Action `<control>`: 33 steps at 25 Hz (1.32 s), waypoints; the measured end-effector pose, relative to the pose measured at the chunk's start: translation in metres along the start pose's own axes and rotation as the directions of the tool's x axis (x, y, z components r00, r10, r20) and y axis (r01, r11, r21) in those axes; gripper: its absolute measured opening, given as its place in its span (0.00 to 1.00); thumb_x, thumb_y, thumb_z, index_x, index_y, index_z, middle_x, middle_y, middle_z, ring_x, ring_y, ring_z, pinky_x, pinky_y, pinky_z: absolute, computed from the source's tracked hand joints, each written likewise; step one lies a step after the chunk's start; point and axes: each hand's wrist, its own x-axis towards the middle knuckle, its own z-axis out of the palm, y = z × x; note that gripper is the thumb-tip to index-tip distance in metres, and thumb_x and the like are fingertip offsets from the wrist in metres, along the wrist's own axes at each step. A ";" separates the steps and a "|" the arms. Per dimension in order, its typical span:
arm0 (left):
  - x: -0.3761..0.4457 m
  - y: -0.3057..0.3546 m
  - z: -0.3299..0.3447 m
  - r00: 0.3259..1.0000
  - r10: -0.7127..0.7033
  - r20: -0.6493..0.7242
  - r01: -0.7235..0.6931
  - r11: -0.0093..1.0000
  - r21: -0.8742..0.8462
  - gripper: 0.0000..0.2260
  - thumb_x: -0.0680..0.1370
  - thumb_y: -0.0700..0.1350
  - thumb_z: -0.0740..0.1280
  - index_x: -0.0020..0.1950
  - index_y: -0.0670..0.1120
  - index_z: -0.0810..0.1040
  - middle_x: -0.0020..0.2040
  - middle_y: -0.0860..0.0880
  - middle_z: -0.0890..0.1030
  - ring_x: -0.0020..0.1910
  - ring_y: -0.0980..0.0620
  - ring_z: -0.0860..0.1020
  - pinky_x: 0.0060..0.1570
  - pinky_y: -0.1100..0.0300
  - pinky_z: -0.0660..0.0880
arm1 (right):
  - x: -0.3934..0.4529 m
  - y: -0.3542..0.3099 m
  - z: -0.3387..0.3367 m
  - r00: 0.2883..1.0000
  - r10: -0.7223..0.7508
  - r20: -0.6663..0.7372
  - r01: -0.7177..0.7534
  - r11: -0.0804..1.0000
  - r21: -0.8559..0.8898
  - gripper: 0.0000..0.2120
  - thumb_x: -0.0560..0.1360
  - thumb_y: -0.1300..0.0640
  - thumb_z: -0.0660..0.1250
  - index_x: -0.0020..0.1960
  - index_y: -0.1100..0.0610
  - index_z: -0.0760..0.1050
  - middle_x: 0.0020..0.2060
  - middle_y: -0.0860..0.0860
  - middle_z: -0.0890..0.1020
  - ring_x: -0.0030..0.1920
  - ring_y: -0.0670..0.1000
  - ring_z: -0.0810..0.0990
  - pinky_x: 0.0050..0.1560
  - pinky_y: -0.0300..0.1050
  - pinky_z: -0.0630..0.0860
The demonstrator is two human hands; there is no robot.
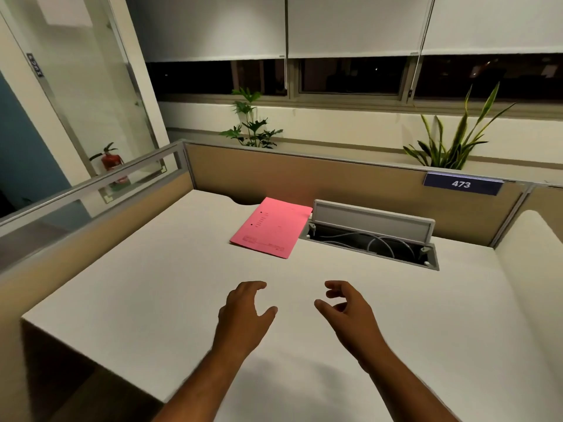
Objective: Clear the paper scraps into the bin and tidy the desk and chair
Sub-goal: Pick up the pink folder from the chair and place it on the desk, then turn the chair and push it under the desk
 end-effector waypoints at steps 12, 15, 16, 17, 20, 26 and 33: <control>-0.128 -0.062 -0.039 0.971 -0.238 -0.008 0.236 0.969 -0.073 0.21 0.78 0.53 0.75 0.69 0.61 0.75 0.66 0.64 0.74 0.69 0.58 0.73 0.69 0.55 0.72 | -0.084 0.009 0.030 0.979 0.026 0.200 -0.042 0.996 0.075 0.17 0.78 0.49 0.75 0.64 0.41 0.77 0.57 0.40 0.82 0.52 0.51 0.83 0.50 0.51 0.83; -0.165 -0.084 -0.048 0.951 -0.306 -0.051 0.299 0.947 -0.119 0.20 0.77 0.53 0.76 0.67 0.61 0.76 0.64 0.65 0.75 0.66 0.61 0.73 0.65 0.62 0.71 | -0.109 0.012 0.049 0.959 0.026 0.284 -0.043 0.998 0.053 0.17 0.78 0.49 0.75 0.65 0.41 0.77 0.57 0.40 0.82 0.52 0.51 0.84 0.53 0.53 0.84; -0.179 -0.091 -0.052 0.941 -0.332 -0.069 0.320 0.937 -0.138 0.20 0.77 0.53 0.76 0.67 0.61 0.77 0.63 0.66 0.75 0.65 0.62 0.73 0.64 0.63 0.71 | -0.118 0.012 0.057 0.949 0.027 0.314 -0.044 0.998 0.049 0.17 0.78 0.50 0.75 0.65 0.42 0.77 0.57 0.41 0.82 0.52 0.51 0.84 0.54 0.53 0.84; -0.192 -0.096 -0.054 0.935 -0.348 -0.076 0.334 0.931 -0.146 0.20 0.77 0.53 0.76 0.67 0.61 0.77 0.62 0.66 0.75 0.64 0.63 0.73 0.63 0.65 0.70 | -0.125 0.013 0.063 0.942 0.033 0.333 -0.052 0.997 0.050 0.17 0.78 0.50 0.75 0.66 0.43 0.77 0.57 0.41 0.82 0.52 0.51 0.85 0.55 0.54 0.84; -0.234 -0.115 -0.067 0.914 -0.395 -0.097 0.379 0.914 -0.145 0.19 0.77 0.53 0.76 0.66 0.62 0.78 0.61 0.67 0.77 0.60 0.68 0.75 0.56 0.73 0.70 | -0.151 0.015 0.083 0.923 0.028 0.383 -0.040 0.999 0.025 0.17 0.78 0.52 0.75 0.65 0.44 0.77 0.57 0.44 0.82 0.50 0.51 0.86 0.54 0.53 0.85; -0.332 -0.154 -0.111 0.876 -0.469 -0.110 0.456 0.881 -0.123 0.13 0.76 0.50 0.77 0.59 0.62 0.81 0.50 0.63 0.82 0.51 0.68 0.77 0.46 0.70 0.77 | -0.232 0.024 0.124 0.879 0.029 0.476 0.006 0.997 -0.072 0.16 0.77 0.49 0.76 0.63 0.40 0.77 0.54 0.43 0.83 0.48 0.48 0.85 0.50 0.48 0.84; -0.470 -0.203 -0.179 0.854 -0.505 -0.126 0.506 0.862 -0.026 0.12 0.76 0.52 0.76 0.57 0.60 0.81 0.49 0.63 0.81 0.49 0.65 0.79 0.52 0.61 0.81 | -0.372 0.028 0.179 0.833 0.086 0.546 0.022 0.982 -0.187 0.22 0.77 0.47 0.75 0.69 0.43 0.73 0.58 0.44 0.80 0.55 0.48 0.83 0.58 0.55 0.84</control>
